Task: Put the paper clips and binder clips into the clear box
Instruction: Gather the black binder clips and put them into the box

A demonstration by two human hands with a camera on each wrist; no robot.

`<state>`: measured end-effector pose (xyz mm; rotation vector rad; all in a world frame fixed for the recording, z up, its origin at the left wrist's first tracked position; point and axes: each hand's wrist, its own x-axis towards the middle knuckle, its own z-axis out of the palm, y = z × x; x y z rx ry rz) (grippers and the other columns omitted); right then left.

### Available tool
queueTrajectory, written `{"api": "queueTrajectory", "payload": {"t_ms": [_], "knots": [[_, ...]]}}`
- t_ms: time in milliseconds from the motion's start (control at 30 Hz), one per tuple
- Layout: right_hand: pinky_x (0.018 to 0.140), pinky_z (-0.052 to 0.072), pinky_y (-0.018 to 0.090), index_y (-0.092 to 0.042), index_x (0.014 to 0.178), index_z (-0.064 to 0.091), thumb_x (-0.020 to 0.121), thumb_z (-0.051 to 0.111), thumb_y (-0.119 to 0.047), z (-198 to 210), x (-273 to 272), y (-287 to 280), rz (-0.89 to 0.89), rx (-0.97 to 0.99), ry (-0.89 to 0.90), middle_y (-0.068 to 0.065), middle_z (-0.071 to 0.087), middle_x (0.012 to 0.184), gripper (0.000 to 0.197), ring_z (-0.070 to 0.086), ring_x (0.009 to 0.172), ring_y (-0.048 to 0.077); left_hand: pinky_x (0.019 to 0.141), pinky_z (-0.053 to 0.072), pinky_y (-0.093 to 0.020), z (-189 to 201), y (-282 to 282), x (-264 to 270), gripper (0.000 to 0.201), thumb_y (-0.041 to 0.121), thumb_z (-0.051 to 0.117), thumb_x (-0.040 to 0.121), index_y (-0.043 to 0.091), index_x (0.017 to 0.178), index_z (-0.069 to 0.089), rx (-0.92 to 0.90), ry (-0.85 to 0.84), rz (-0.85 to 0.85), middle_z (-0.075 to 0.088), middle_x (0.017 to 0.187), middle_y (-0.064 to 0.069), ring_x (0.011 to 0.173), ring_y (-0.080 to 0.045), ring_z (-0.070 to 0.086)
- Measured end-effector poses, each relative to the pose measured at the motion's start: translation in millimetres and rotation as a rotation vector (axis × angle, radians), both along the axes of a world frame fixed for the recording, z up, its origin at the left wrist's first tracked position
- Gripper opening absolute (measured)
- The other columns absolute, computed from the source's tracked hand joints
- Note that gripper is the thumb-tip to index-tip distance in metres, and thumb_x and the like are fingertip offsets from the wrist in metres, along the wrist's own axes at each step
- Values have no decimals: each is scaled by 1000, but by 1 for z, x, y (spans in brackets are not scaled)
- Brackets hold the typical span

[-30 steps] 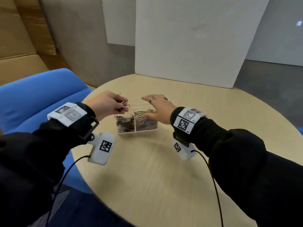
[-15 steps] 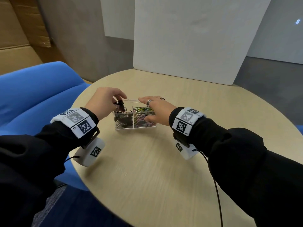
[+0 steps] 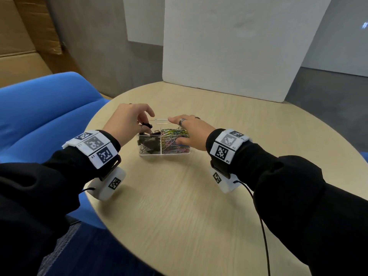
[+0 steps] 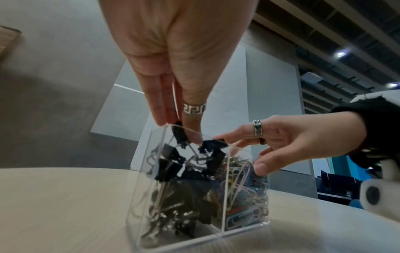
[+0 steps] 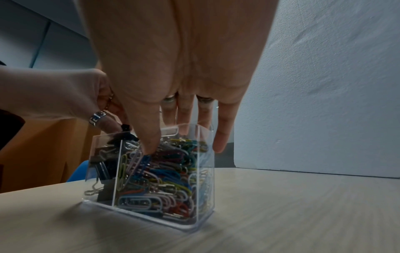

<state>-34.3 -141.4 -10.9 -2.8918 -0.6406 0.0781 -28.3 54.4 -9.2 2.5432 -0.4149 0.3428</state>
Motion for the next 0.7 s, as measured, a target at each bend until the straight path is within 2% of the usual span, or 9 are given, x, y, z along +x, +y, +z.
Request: {"api": "queueTrajectory", "payload": {"t_ms": [133, 233, 333, 400, 500, 600, 700], "knots": [[110, 30, 31, -25, 147, 23, 91, 56, -25, -2, 0, 0, 4, 3, -12, -3, 30, 151, 65, 31, 136, 19, 85, 48, -34, 2, 4, -2, 29, 10, 72, 77, 16, 106, 67, 23, 5, -31, 73, 88, -1, 85, -17, 59], [110, 30, 31, -25, 147, 22, 91, 56, -25, -2, 0, 0, 4, -2, -18, -3, 29, 151, 65, 32, 136, 19, 77, 44, -28, 1, 6, -1, 26, 14, 71, 80, 17, 106, 68, 2, 12, -48, 74, 91, 1, 83, -13, 58], [110, 31, 31, -25, 147, 23, 91, 56, -25, -2, 0, 0, 7, 5, -17, -3, 30, 151, 65, 33, 135, 19, 66, 40, -13, -2, 6, 0, 29, 10, 70, 79, 17, 108, 67, 20, 28, -69, 71, 96, 0, 80, -11, 59], [109, 31, 31, -25, 147, 23, 91, 56, -26, -2, 1, -1, 8, 10, -18, -4, 30, 151, 65, 33, 135, 18, 65, 38, -7, -3, 6, 1, 31, 7, 70, 79, 17, 108, 66, 30, 33, -72, 68, 98, 1, 78, -10, 59], [109, 32, 31, -25, 147, 23, 91, 56, -25, -3, 1, -1, 12, 15, -22, -3, 30, 151, 65, 34, 135, 18, 67, 41, -11, -5, 5, 2, 24, 9, 66, 82, 18, 105, 66, -6, 11, -64, 67, 96, 1, 79, -12, 59], [109, 32, 30, -25, 147, 24, 91, 57, -24, -4, 2, -2, 12, 29, -24, -3, 31, 151, 65, 34, 135, 18, 68, 42, -19, -5, 5, 3, 19, 20, 64, 86, 20, 105, 66, -57, -27, -43, 68, 95, 2, 82, -12, 59], [109, 32, 31, -25, 146, 25, 90, 57, -24, -4, 2, -2, 6, 38, -21, -4, 32, 150, 65, 34, 135, 18, 66, 39, -15, -6, 7, 4, 35, 31, 71, 79, 25, 112, 62, -10, 22, -45, 61, 104, 6, 91, -12, 56]]}}
